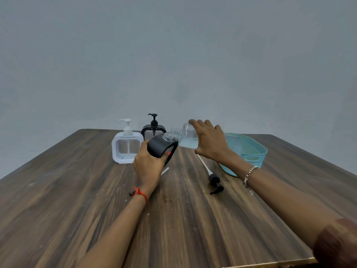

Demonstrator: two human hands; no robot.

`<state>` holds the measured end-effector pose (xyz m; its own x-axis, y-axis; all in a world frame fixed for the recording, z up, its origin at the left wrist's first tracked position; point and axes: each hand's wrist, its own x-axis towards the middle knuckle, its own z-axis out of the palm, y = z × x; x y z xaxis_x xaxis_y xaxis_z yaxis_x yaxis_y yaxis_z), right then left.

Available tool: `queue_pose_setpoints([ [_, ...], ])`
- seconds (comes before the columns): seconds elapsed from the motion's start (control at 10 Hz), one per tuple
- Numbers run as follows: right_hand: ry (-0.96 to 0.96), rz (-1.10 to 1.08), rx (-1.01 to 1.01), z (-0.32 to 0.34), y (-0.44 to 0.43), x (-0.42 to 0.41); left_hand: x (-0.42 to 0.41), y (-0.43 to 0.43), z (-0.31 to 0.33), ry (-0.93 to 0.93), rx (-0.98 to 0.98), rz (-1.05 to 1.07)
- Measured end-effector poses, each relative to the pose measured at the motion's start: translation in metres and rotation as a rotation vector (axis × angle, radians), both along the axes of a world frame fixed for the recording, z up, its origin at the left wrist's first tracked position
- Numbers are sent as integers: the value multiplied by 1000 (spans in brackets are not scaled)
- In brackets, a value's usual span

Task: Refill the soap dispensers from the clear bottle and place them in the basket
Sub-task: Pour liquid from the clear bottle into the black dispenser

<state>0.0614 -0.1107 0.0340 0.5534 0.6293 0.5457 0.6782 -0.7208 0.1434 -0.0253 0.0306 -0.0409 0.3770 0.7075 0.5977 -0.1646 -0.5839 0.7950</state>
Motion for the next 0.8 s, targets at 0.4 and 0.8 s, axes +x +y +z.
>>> queue_pose_setpoints([
  [0.4, -11, 7, 1, -1, 1, 3, 0, 0, 0, 7, -19, 2],
  [0.8, -12, 16, -8, 0, 2, 3, -1, 1, 0, 9, -8, 4],
])
